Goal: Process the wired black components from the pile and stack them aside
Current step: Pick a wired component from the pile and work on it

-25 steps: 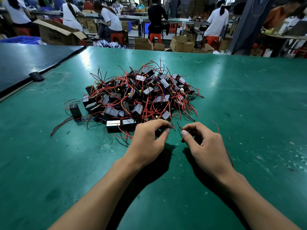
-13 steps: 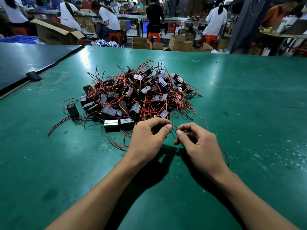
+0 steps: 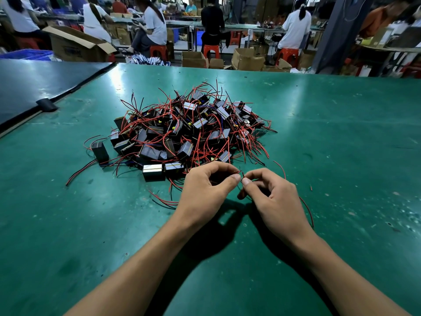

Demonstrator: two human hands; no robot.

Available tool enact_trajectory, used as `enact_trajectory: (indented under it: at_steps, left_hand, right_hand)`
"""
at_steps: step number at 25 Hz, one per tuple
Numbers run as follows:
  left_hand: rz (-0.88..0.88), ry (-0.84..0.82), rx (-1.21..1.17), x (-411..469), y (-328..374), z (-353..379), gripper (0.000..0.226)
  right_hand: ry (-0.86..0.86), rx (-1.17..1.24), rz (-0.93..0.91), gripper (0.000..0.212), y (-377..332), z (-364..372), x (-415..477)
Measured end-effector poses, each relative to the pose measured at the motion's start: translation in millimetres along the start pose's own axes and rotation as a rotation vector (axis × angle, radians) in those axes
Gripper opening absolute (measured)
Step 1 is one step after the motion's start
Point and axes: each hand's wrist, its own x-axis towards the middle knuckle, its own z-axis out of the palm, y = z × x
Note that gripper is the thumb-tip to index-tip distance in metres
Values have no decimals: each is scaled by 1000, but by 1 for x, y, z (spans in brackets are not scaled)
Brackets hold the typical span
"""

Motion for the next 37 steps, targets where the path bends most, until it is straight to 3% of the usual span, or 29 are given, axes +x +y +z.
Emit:
enact_trajectory:
  at_steps: [15, 25, 37]
  left_hand:
    - [22, -2, -4, 2, 6, 8, 5]
    - [288, -45, 348, 1, -3, 4, 7]
    - [320, -29, 276, 1, -6, 3, 7]
  right_hand:
    - [-10, -4, -33, 10, -2, -2, 0]
    - [38, 31, -15, 10, -14, -7, 4]
    - [18, 35, 8, 19, -13, -10, 5]
